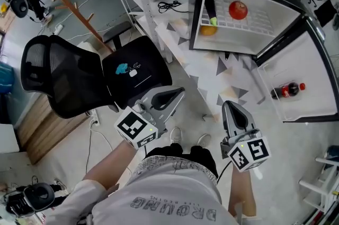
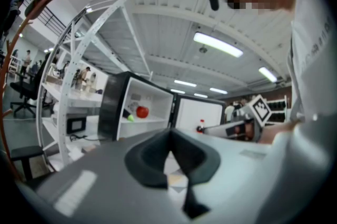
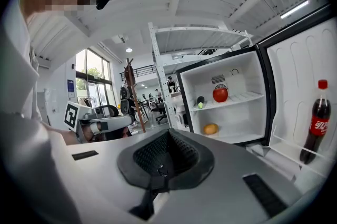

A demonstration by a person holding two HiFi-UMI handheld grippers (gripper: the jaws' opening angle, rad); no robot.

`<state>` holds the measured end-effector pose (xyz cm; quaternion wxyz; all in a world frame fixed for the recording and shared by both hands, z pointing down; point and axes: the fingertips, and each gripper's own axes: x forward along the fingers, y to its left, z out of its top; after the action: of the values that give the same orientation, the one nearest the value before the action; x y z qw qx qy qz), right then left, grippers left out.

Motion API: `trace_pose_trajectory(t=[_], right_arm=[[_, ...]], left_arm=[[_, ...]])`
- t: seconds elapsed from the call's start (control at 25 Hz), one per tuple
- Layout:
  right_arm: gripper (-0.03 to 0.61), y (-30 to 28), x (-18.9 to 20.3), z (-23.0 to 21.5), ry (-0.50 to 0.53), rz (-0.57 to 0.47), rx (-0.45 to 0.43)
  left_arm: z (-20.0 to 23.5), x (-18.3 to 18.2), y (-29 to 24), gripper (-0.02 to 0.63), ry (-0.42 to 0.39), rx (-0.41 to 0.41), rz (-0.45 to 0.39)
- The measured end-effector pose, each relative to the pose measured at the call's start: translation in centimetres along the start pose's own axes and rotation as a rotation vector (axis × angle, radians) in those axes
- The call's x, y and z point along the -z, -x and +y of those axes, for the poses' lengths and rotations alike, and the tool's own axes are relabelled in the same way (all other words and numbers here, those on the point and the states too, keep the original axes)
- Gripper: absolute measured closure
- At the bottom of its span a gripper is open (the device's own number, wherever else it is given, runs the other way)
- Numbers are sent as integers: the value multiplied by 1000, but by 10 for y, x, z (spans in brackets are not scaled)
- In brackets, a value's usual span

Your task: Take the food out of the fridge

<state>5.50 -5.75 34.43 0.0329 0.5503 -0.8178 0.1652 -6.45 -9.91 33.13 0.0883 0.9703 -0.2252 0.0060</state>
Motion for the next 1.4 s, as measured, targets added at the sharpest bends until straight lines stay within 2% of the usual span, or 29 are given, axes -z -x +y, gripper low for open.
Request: trace_pose_trajectory(t=[0.44, 1.0, 1.4], right_arm=[[577, -27, -8, -41, 27, 12, -43], [577, -109, -10, -135, 88, 78, -133], [576, -155, -1, -170, 130, 134, -201]], left_arm=[[13, 7, -28, 607, 7, -56, 21], [42, 26, -82, 607, 41, -239, 59], [61, 31, -108, 607, 43, -348, 55]])
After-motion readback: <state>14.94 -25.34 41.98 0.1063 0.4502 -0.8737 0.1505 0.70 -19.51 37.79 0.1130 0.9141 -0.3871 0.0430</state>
